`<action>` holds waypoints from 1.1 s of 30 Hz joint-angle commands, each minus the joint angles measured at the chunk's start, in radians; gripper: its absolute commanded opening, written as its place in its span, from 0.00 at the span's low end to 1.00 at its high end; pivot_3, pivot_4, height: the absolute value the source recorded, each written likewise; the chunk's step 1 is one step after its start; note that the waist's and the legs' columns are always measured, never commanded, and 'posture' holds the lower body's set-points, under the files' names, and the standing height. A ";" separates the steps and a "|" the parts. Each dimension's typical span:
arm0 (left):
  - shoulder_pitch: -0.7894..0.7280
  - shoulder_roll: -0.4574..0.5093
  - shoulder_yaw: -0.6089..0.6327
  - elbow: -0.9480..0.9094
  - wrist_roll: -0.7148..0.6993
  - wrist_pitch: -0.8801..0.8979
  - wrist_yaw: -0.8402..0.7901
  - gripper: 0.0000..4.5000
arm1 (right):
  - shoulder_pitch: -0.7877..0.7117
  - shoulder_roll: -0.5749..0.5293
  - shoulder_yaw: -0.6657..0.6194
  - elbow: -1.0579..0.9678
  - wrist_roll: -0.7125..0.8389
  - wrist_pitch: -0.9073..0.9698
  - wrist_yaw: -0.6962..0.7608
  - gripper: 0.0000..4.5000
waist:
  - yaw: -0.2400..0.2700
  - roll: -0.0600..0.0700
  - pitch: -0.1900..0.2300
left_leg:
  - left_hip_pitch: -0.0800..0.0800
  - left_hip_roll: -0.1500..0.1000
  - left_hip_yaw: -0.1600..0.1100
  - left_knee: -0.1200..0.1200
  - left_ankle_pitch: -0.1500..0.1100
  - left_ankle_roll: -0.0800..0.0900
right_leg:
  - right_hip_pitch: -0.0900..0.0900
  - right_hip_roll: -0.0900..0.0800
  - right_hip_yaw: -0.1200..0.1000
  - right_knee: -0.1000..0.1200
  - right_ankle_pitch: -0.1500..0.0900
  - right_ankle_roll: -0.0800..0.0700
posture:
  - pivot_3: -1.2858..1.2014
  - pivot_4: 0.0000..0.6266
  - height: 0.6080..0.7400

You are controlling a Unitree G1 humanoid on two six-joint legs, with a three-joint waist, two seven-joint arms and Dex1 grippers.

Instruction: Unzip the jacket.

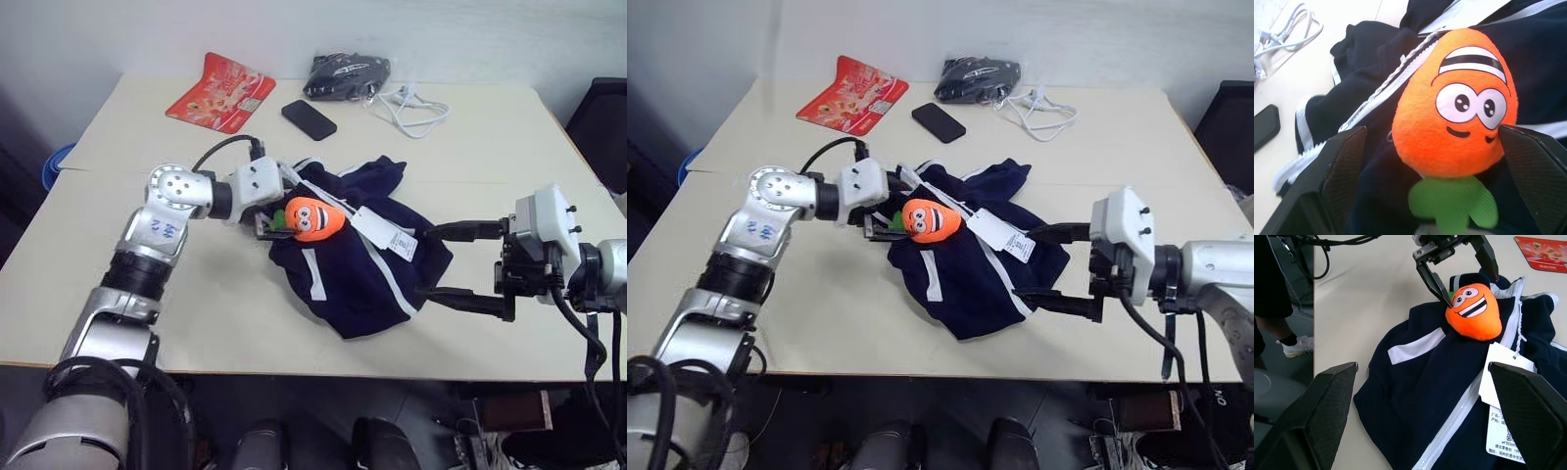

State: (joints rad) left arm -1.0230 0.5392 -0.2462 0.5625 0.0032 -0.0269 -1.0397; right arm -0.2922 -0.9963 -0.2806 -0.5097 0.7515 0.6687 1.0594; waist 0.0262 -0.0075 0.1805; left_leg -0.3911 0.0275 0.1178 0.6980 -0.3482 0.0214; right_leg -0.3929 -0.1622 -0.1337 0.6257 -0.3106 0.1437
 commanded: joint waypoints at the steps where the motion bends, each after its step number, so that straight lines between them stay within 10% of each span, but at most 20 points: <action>1: -0.051 -0.041 -0.002 0.088 0.024 -0.076 0.003 1.00 | 0.020 0.015 -0.018 -0.038 0.010 -0.019 -0.022 1.00 | 0.000 0.000 0.000 | 0.000 0.000 0.000 0.000 0.000 0.000 | 0.000 0.000 0.000 0.000 0.000 0.000 | 0.52 0.24 1.00; 7: -0.062 -0.068 -0.003 0.147 0.027 -0.090 -0.064 0.91 | 0.028 0.025 -0.011 -0.027 0.001 -0.042 -0.029 1.00 | -0.002 0.000 0.000 | 0.000 0.000 0.000 0.000 0.000 0.000 | 0.000 0.000 0.000 0.000 0.000 0.000 | 0.52 0.24 1.00; 21: 0.078 -0.021 0.120 -0.160 -0.117 0.124 -0.100 0.05 | -0.012 0.036 0.047 -0.002 -0.010 -0.086 -0.008 1.00 | -0.008 0.000 0.000 | 0.000 0.000 -0.001 0.000 0.000 0.000 | 0.000 0.000 0.000 0.000 0.000 0.000 | 0.52 0.24 1.00; 27: 0.420 0.104 0.424 -0.637 -0.244 0.555 0.142 0.03 | -0.125 0.081 0.117 0.023 0.036 -0.065 0.012 1.00 | -0.042 0.000 0.000 | 0.001 0.002 -0.010 0.000 0.000 0.000 | 0.000 0.000 0.001 0.001 0.000 0.000 | 0.52 0.24 1.00; 33: 0.626 0.016 0.921 -0.785 -0.192 0.845 0.660 0.03 | -0.192 0.134 0.214 0.065 0.010 -0.084 0.056 1.00 | -0.029 -0.001 0.000 | 0.001 0.003 -0.013 0.000 0.000 -0.001 | 0.002 -0.001 0.000 0.001 0.000 0.000 | 0.52 0.24 1.00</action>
State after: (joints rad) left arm -0.4108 0.5646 0.5581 -0.1691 -0.2165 0.7668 -0.5127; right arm -0.4702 -0.8675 -0.0690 -0.4455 0.7652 0.6056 1.1008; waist -0.0031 -0.0082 0.1805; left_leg -0.3897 0.0304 0.1048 0.6984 -0.3479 0.0210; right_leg -0.3909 -0.1630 -0.1338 0.6267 -0.3106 0.1437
